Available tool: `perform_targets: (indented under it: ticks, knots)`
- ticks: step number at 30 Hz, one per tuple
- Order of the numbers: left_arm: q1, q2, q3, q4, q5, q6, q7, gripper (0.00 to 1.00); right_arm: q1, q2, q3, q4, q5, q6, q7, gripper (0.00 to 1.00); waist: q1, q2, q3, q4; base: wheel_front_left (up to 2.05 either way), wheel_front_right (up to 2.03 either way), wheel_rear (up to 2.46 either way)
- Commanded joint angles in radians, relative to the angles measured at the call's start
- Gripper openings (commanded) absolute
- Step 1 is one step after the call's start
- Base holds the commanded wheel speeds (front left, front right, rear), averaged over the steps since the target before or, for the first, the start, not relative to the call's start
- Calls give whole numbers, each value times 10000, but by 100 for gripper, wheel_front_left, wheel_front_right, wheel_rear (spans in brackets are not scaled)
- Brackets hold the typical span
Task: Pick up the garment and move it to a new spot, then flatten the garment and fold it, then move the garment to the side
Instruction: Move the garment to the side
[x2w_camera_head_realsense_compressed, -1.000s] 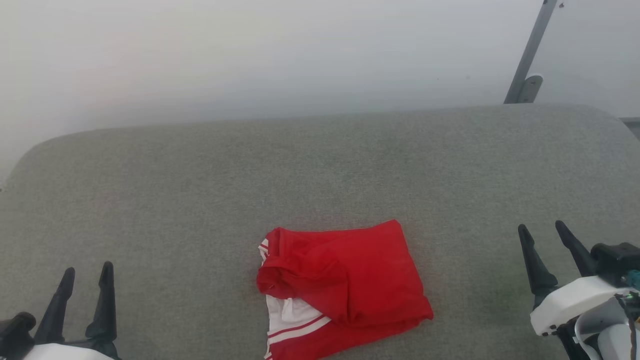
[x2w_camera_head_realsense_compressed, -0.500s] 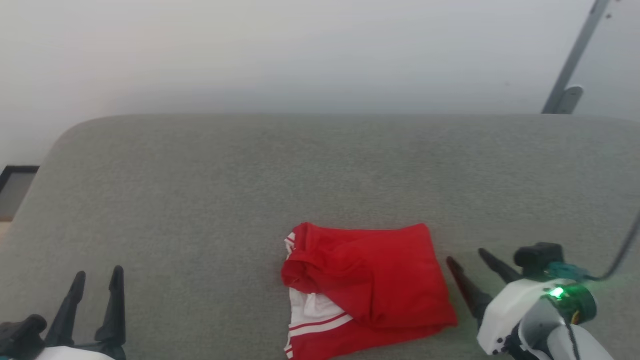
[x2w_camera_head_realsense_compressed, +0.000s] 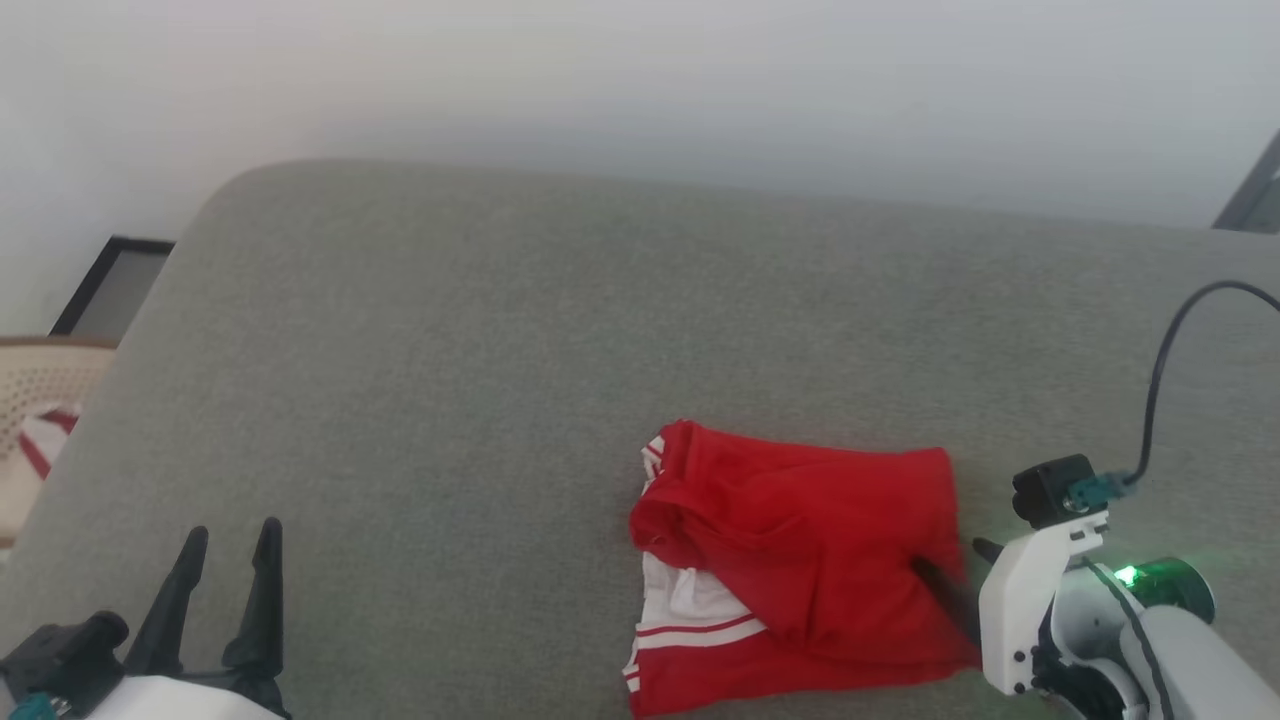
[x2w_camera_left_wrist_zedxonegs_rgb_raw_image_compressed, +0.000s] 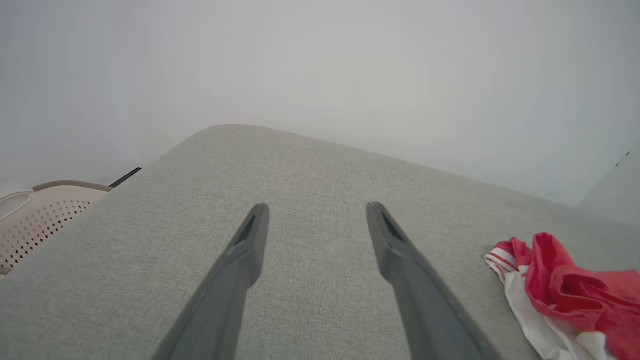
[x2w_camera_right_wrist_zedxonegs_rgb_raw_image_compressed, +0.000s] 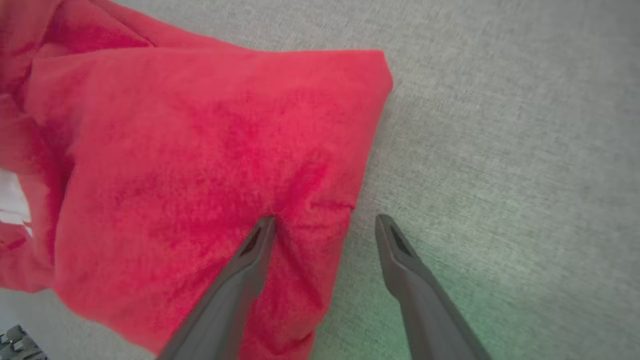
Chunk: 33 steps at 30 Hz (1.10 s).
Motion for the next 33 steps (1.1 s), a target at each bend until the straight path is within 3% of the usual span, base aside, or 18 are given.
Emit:
perform_targets:
  ticks: [1,7,8,9,10,23,33]
  knots:
    - [-193,-44,-35,1,-93,-19,-41,100,-163,-37,5,70,54,-6,372,100,0,-1,217,201,0,0,0]
    - [-403,-72,-188,95,-163,-19,-41,100,-382,77,158,378,217,-3,1947,100,0,-1,497,420,0,0,0]
    - [-439,-79,-216,98,-185,-19,-41,100,-409,120,180,408,249,-3,2135,57,0,-1,533,443,0,0,0]
    - [-459,-78,-239,133,-190,-19,-41,100,-439,132,154,421,211,-3,2237,33,0,-1,551,462,0,0,0]
    - [-487,-74,-261,156,-191,-19,-41,100,-463,162,181,410,185,-3,2377,0,0,-1,568,480,0,0,0]
    - [-889,120,-336,-20,-195,-19,-41,100,-1062,-165,-1021,-628,-439,-15,2467,0,0,-1,863,-105,0,0,0]
    - [-2115,482,-1168,-171,-214,-20,-41,100,-1919,-1140,-2385,-1366,-1174,-12,2658,0,0,-1,1598,-1207,0,0,0]
